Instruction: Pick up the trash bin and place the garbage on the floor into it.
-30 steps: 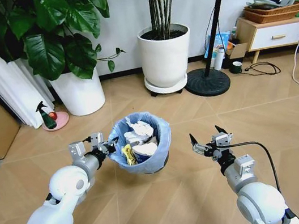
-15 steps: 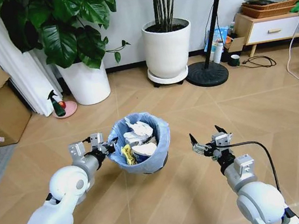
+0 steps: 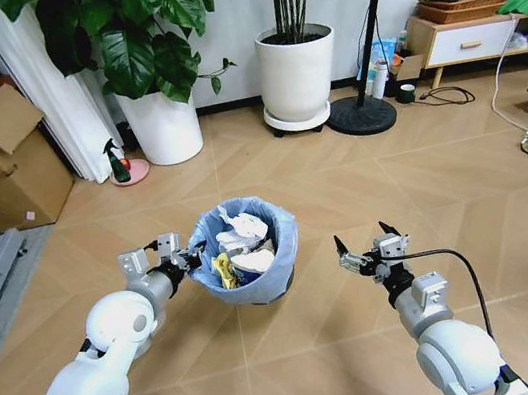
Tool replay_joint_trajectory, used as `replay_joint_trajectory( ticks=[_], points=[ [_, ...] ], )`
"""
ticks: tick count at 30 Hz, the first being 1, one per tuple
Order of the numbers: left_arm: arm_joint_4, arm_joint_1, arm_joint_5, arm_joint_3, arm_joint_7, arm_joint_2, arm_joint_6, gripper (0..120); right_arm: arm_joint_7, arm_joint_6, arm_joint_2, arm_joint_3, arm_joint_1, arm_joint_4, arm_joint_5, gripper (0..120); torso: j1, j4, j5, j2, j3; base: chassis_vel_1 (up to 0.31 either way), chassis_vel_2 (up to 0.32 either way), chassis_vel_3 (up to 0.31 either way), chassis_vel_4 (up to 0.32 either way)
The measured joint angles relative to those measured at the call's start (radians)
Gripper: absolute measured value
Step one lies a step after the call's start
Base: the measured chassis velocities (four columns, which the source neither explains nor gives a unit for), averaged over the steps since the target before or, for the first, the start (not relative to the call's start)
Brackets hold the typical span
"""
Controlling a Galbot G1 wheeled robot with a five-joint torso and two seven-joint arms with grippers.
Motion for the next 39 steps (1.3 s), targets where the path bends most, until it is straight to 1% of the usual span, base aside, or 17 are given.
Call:
replay_joint_trajectory(
  ticks=[8,27,39],
  points=[
    [0.002,-0.004,-0.001,0.0,0.0,0.001,0.0,0,0.0,0.003,0.005,-0.001,0.003,-0.009,0.0,100,0.0,0.0,0.0,0.0,0.0,0.191,-0.124,-0.194,0.13],
    [0.016,-0.009,0.003,0.003,0.004,-0.013,0.0,0,0.001,0.008,0.004,0.0,0.002,-0.026,0.006,100,0.0,0.0,0.0,0.0,0.0,0.019,-0.017,-0.009,0.015],
    [0.022,-0.013,0.003,0.006,0.004,-0.014,-0.002,0,-0.003,0.014,0.005,-0.001,0.001,-0.028,0.005,100,0.0,0.0001,-0.0001,0.0,0.0,0.117,-0.126,-0.124,0.126]
  ],
)
